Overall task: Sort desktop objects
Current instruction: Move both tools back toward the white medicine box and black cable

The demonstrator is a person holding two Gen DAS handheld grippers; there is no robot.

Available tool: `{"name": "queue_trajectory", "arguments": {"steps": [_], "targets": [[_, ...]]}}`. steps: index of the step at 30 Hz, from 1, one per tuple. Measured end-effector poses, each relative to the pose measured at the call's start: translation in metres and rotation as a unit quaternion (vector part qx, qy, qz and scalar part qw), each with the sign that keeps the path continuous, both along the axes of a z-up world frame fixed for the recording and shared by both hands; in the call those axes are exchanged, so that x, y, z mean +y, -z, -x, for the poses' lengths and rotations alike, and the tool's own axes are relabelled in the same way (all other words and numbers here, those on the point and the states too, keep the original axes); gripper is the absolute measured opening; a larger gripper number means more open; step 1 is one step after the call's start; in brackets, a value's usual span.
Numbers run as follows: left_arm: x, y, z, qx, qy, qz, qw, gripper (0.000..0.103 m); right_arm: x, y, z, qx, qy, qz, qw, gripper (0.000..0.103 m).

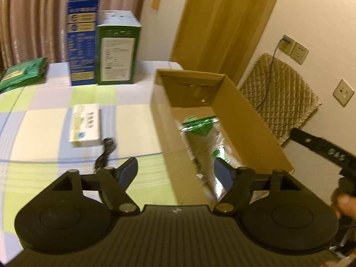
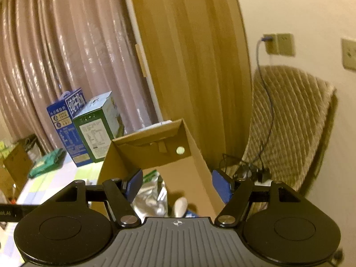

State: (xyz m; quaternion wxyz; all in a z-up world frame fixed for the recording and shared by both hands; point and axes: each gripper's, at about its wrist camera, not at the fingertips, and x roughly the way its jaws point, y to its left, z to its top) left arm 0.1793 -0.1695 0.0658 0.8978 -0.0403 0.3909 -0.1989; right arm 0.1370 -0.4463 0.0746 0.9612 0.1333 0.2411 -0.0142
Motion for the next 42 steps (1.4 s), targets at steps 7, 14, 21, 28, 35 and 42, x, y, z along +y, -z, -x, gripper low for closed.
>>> {"name": "queue_trajectory", "arguments": {"steps": [7, 14, 21, 28, 35, 42], "targets": [[0.052, 0.0, 0.043, -0.008, -0.036, -0.018, 0.9992, 0.095, 0.021, -0.009, 0.055, -0.002, -0.006, -0.031, 1.0, 0.082], [0.097, -0.002, 0.076, -0.007, -0.064, -0.035, 0.9973, 0.102, 0.074, -0.01, 0.092, 0.007, -0.054, -0.028, 0.998, 0.098], [0.138, 0.005, 0.097, 0.011, -0.092, -0.043, 0.9948, 0.102, 0.123, 0.004, 0.108, 0.036, -0.094, -0.011, 0.995, 0.1], [0.168, 0.009, 0.111, 0.003, -0.113, -0.04, 0.9928, 0.102, 0.161, 0.012, 0.106, 0.056, -0.128, 0.0, 0.99, 0.101], [0.183, 0.012, 0.11, -0.014, -0.124, -0.057, 0.9905, 0.102, 0.188, 0.019, 0.101, 0.057, -0.153, 0.005, 0.987, 0.101], [0.202, 0.023, 0.105, -0.027, -0.148, -0.044, 0.9876, 0.101, 0.215, 0.029, 0.092, 0.044, -0.175, 0.045, 0.983, 0.101]]}}
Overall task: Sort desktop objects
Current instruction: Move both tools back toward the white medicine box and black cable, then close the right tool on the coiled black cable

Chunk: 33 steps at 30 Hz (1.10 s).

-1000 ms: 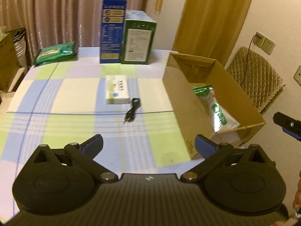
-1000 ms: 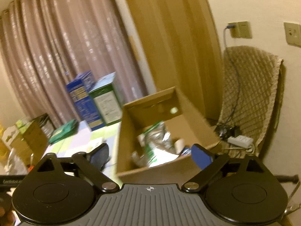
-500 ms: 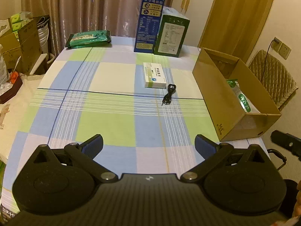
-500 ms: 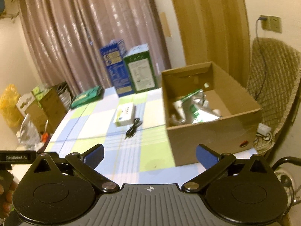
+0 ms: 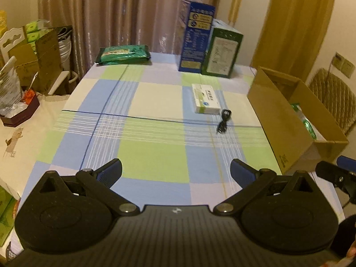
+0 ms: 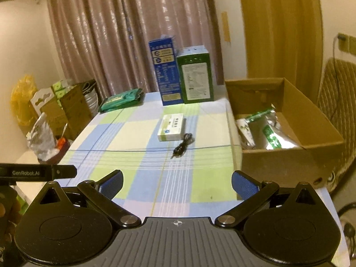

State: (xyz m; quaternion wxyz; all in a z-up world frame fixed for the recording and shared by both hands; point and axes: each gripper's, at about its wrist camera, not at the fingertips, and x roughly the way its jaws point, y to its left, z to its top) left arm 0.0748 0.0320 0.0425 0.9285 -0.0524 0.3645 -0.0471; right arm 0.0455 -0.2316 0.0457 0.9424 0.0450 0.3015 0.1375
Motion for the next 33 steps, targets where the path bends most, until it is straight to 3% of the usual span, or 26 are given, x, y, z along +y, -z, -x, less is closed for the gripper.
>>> {"name": "queue_trajectory", "arguments": {"steps": [6, 12, 14, 18, 23, 33], "targets": [[0.015, 0.01, -0.019, 0.002, -0.02, -0.01, 0.9997, 0.102, 0.021, 0.01, -0.021, -0.009, -0.024, 0.014, 1.0, 0.101], [0.019, 0.02, -0.061, 0.034, -0.004, -0.008, 0.9994, 0.102, 0.041, 0.03, -0.058, -0.005, -0.021, 0.027, 0.999, 0.098], [0.018, 0.025, -0.08, 0.033, -0.004, -0.012, 0.9994, 0.102, 0.046, 0.037, -0.074, -0.002, -0.022, 0.028, 0.999, 0.086], [0.014, 0.042, -0.119, 0.031, -0.003, -0.018, 0.9994, 0.102, 0.054, 0.056, -0.109, 0.008, -0.021, 0.038, 0.999, 0.074], [0.01, 0.065, -0.159, 0.021, 0.002, -0.022, 0.9995, 0.102, 0.059, 0.087, -0.152, 0.029, -0.021, 0.056, 0.998, 0.05], [0.001, 0.108, -0.206, 0.033, 0.029, -0.034, 0.9984, 0.101, 0.059, 0.132, -0.211, 0.059, 0.001, 0.051, 0.997, 0.043]]}}
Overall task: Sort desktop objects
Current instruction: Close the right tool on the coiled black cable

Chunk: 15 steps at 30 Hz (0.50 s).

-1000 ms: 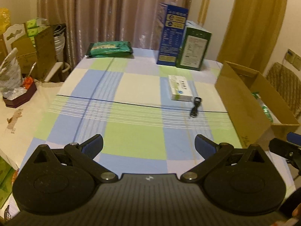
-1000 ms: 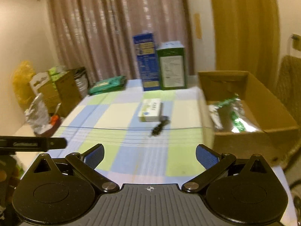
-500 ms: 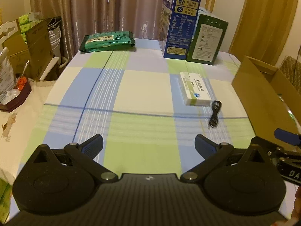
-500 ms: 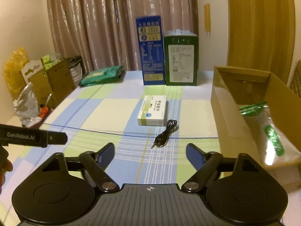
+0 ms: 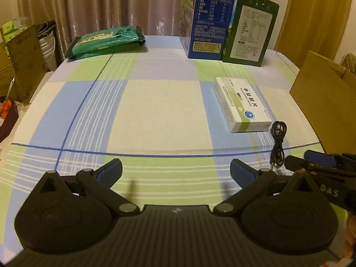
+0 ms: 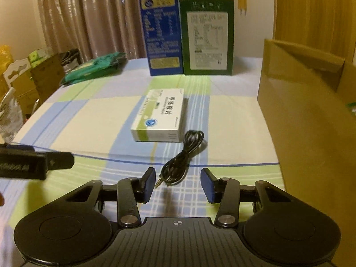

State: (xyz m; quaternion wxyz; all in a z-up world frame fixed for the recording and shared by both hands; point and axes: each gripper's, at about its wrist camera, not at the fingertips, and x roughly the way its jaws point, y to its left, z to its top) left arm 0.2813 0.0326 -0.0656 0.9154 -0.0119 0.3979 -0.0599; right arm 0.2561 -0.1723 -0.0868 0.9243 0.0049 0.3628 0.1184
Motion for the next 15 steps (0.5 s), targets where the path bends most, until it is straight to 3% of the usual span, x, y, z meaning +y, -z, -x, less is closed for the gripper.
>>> {"name": "queue_trajectory", "arguments": {"steps": [9, 12, 15], "targets": [[0.001, 0.01, -0.016, -0.002, 0.002, 0.009, 1.0, 0.101, 0.011, 0.016, -0.026, 0.001, 0.005, 0.006, 1.0, 0.043], [0.0, 0.013, -0.019, 0.002, 0.006, 0.012, 0.9999, 0.101, 0.016, 0.02, -0.027, -0.002, 0.007, 0.018, 1.0, 0.039], [-0.002, 0.014, -0.02, 0.001, 0.01, 0.014, 0.9998, 0.101, 0.02, 0.022, -0.025, -0.013, 0.001, 0.035, 0.999, 0.029]]}}
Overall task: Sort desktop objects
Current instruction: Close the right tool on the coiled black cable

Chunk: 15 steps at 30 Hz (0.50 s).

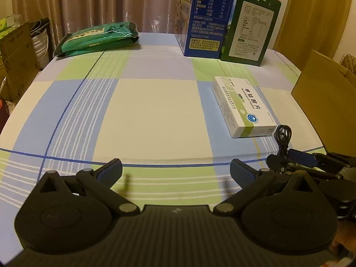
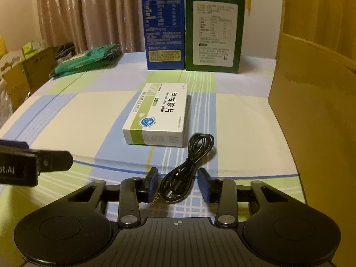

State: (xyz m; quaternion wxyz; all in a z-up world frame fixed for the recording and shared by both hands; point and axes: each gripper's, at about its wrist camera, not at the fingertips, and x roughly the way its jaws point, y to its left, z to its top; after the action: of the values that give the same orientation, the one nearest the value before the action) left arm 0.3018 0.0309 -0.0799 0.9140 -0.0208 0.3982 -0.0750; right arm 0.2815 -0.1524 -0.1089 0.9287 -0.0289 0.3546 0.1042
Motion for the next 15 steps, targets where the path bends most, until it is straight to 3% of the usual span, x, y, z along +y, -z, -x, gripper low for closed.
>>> {"name": "queue_trajectory", "arguments": {"steps": [2, 15], "targets": [[-0.003, 0.0, 0.0, -0.001, 0.005, 0.001, 1.0, 0.101, -0.001, 0.001, 0.002, -0.004, 0.001, 0.006, 1.0, 0.024], [-0.04, -0.001, -0.013, -0.038, 0.065, 0.011, 0.9971, 0.101, -0.028, -0.01, -0.002, -0.032, 0.026, 0.013, 0.999, 0.022]]}}
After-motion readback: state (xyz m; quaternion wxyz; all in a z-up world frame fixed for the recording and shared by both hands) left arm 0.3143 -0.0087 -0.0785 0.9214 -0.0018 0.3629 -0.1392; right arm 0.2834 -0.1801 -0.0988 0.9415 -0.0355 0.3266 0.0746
